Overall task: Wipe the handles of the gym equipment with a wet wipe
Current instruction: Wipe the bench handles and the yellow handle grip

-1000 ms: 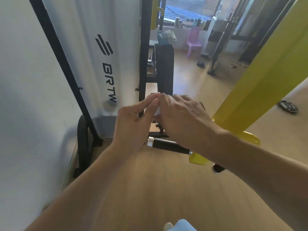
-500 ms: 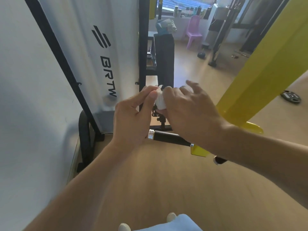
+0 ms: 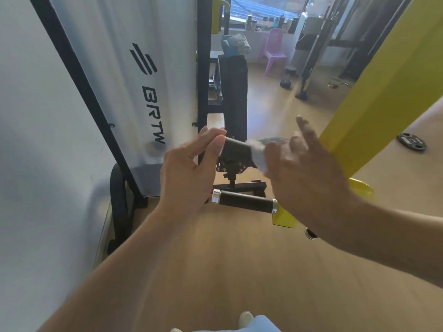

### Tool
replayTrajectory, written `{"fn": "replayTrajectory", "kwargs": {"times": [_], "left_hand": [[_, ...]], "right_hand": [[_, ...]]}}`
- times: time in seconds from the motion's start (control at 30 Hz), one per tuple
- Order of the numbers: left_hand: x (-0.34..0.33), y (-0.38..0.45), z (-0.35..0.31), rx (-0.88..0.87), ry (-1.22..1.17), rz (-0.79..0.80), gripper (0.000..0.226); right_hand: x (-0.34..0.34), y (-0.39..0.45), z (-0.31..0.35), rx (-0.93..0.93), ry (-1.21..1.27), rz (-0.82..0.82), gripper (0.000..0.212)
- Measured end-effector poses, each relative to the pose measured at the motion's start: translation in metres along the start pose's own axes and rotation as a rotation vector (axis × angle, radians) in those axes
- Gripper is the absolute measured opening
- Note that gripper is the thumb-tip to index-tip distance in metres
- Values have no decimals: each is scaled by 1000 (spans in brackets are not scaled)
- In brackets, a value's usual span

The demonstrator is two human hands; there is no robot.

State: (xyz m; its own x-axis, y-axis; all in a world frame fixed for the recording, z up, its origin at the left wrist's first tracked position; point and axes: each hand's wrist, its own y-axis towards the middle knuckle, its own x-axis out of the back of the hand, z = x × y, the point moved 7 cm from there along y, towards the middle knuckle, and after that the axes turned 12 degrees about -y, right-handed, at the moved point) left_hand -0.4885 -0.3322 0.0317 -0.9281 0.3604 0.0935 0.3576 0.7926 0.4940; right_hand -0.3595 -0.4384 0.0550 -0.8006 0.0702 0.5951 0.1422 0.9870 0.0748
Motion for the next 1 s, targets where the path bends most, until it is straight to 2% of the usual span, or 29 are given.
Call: {"fn": "replayTrajectory", "kwargs": {"times": [0.07, 0.1, 0.17, 0.27, 0.33, 0.4, 0.47, 0.53, 0.57, 0.67, 0.7, 0.8, 0.87, 0.93, 1.0], "left_hand": [[-1, -1, 1, 15, 3, -8, 17], [-2, -1, 0, 19, -4, -9, 17], [-5, -3, -4, 18, -35, -8, 17], [-7, -5, -9, 9, -58, -9, 21], [-5, -5, -9, 7, -44, -26, 20], [0, -3, -8, 10, -37, -58, 17], [2, -2, -6, 16, -23, -75, 16], [-1, -4, -6, -9, 4, -51, 14], [-3, -6, -8, -23, 15, -39, 15], [-6, -10, -10, 6, -29, -38, 17], [-6, -10, -10, 19, -46, -43, 17], [-5, -11, -11, 26, -58, -43, 17], [-4, -12, -11, 23, -62, -39, 18], [0, -12, -9, 36, -46, -53, 18], [3, -11, -9, 42, -21, -56, 17]], "right_hand": [[-15, -21, -9, 33, -244, 130, 41], [-16, -23, -11, 17, -280, 158, 37], [-4, -5, -6, -44, -100, 16, 33], [25, 32, 14, -58, 241, -224, 41], [32, 38, 14, -80, 375, -262, 33], [23, 20, 3, -103, 299, -224, 27], [8, -4, -8, -70, 92, -76, 21], [-5, -18, -13, -1, -99, 183, 35], [-5, -21, -13, 25, -102, 239, 43], [4, -13, -13, 7, 114, 257, 87], [12, -9, -15, -5, 220, 207, 86], [26, 4, -15, -8, 469, 0, 47], [33, 10, -12, 46, 611, -57, 30], [31, 8, -11, 66, 597, 22, 28], [21, 0, -14, 16, 374, 70, 26]]}}
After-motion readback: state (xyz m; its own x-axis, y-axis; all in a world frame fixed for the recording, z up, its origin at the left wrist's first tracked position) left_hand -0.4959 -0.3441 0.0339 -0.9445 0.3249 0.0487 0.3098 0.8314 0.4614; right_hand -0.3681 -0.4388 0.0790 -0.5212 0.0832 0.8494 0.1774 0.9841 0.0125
